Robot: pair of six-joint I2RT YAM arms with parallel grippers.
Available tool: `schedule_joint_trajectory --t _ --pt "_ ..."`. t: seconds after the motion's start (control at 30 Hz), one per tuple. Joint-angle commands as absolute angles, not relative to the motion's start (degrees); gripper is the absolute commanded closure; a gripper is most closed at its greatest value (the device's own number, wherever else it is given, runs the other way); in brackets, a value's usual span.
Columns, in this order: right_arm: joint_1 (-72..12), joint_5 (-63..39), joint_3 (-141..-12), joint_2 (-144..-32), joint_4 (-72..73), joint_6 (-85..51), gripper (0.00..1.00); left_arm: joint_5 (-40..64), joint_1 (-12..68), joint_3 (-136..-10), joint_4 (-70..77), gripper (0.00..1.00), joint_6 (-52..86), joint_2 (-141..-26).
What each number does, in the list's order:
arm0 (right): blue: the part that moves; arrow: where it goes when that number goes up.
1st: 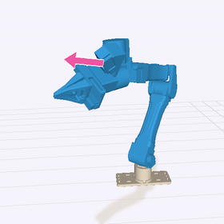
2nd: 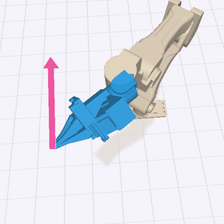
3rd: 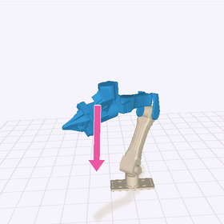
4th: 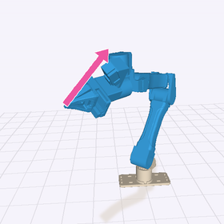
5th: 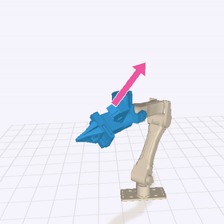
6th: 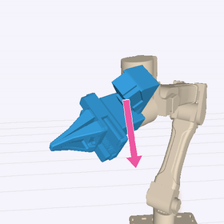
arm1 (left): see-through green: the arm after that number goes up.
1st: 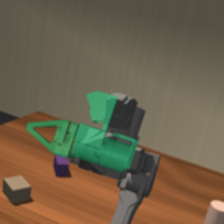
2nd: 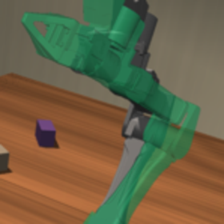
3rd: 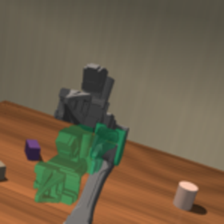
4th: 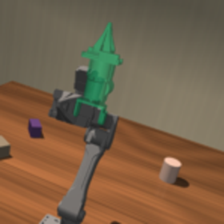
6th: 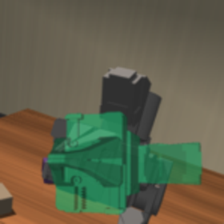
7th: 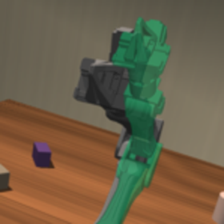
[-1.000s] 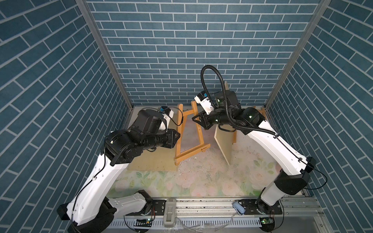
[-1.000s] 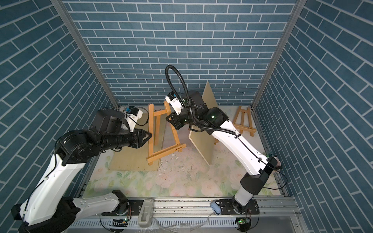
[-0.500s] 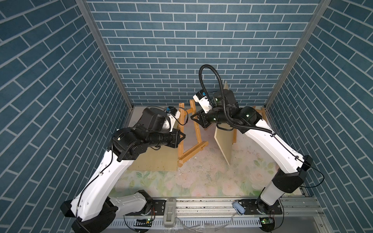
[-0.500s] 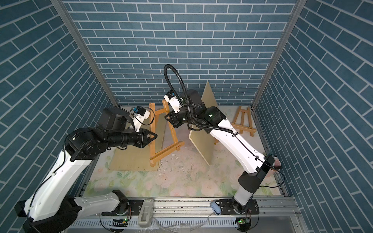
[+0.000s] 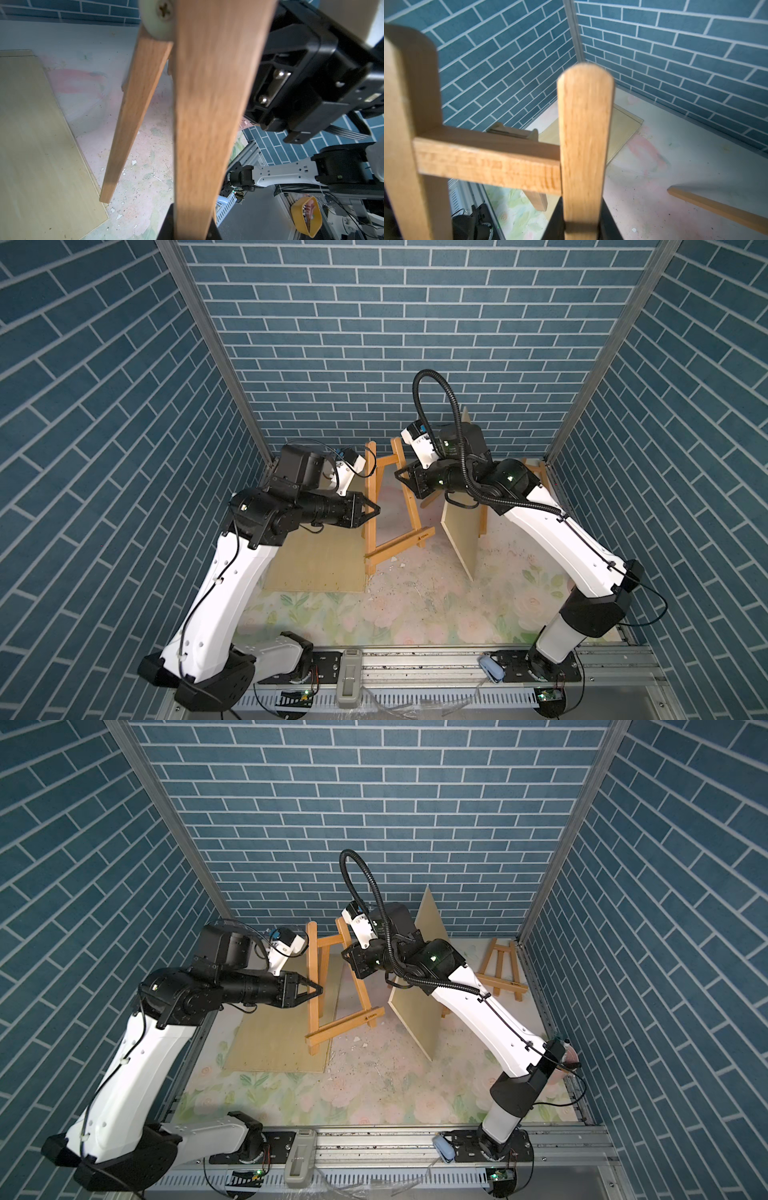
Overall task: Disassemble the easel
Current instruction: Fold up the easel.
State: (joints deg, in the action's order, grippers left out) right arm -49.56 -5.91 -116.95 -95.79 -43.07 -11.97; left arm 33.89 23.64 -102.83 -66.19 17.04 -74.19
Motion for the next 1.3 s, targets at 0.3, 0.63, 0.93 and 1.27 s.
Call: schedule_joint_trajectory --t 0.3,0.63,0.93,1.27 --pt "-41.43 4.26 -123.17 -87.05 -52.66 -4.88 0.69 30.12 13.70 -124.98 -84.04 1.00 8.93 -94.80" --pt "-39.11 7.81 -120.67 -85.51 -53.17 -6.39 0.70 42.16 10.00 -125.64 -82.73 1.00 6.87 -104.29" --pt "-38.67 8.79 -119.53 -85.61 -53.45 -8.09 0.70 58.11 10.02 -118.35 -75.27 1.00 8.01 -103.63" --pt "-38.52 7.38 -118.07 -85.80 -52.94 -9.48 0.70 69.99 9.76 -112.37 -74.98 1.00 2.65 -109.18"
